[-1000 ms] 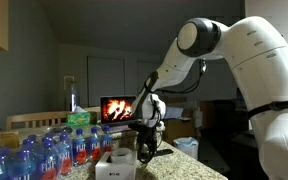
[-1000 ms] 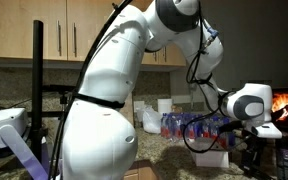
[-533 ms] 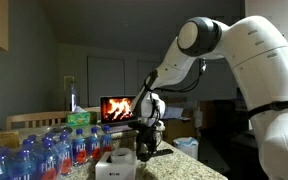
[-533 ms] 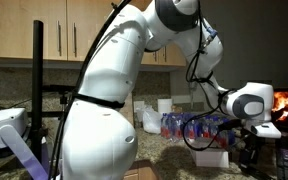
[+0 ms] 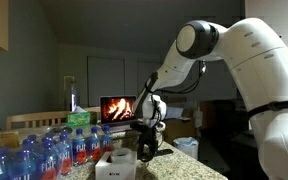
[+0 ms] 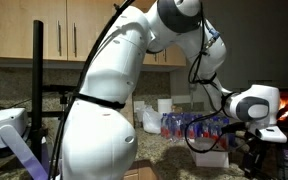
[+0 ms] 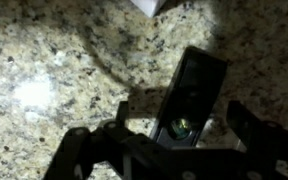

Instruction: Take the bottle and the black object and put them on the counter, then stack the clear tape, the black object and the bottle on the box

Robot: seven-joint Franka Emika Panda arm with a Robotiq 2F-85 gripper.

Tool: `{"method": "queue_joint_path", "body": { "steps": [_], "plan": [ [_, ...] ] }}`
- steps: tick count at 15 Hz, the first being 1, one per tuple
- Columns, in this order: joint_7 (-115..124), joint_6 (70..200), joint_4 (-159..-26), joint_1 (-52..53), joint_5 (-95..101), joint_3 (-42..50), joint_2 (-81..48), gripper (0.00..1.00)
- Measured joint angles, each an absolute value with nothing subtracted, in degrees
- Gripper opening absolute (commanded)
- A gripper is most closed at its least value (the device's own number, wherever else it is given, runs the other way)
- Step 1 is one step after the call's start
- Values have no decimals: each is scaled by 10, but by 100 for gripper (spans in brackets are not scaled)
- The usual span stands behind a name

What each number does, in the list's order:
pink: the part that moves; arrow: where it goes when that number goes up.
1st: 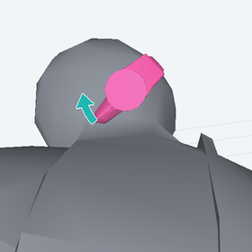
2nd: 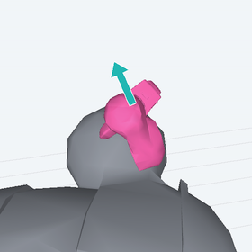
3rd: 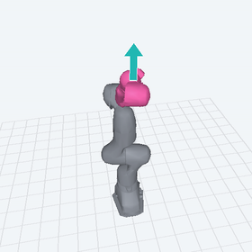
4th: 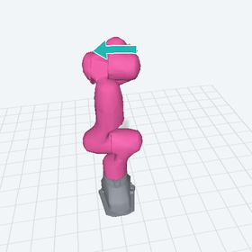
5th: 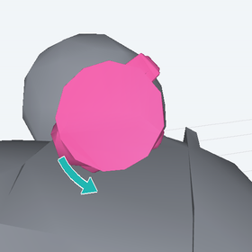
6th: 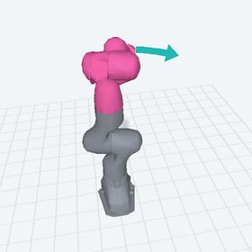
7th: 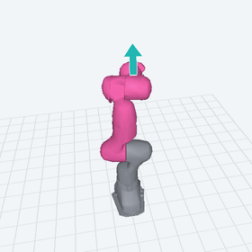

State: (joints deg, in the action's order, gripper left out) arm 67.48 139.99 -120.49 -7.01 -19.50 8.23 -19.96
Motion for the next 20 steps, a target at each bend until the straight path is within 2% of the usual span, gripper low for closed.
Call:
{"method": "queue_joint_path", "body": {
  "steps": [3, 4, 5, 6, 8, 14, 16, 20],
  "plan": [
    [681, 1400, -1199, -69, -195, 89, -206, 100],
    [682, 1400, -1197, -69, -194, 90, -209, 96],
    [684, 1400, -1194, -67, -194, 91, -211, 73],
    [685, 1400, -1193, -66, -193, 92, -213, 71],
    [686, 1399, -1190, -64, -190, 92, -216, 62],
    [690, 1393, -1181, -62, -185, 94, -214, 22],
    [693, 1393, -1181, -61, -185, 96, -211, 18],
    [693, 1393, -1181, -58, -185, 97, -211, 18]
  ]
}}
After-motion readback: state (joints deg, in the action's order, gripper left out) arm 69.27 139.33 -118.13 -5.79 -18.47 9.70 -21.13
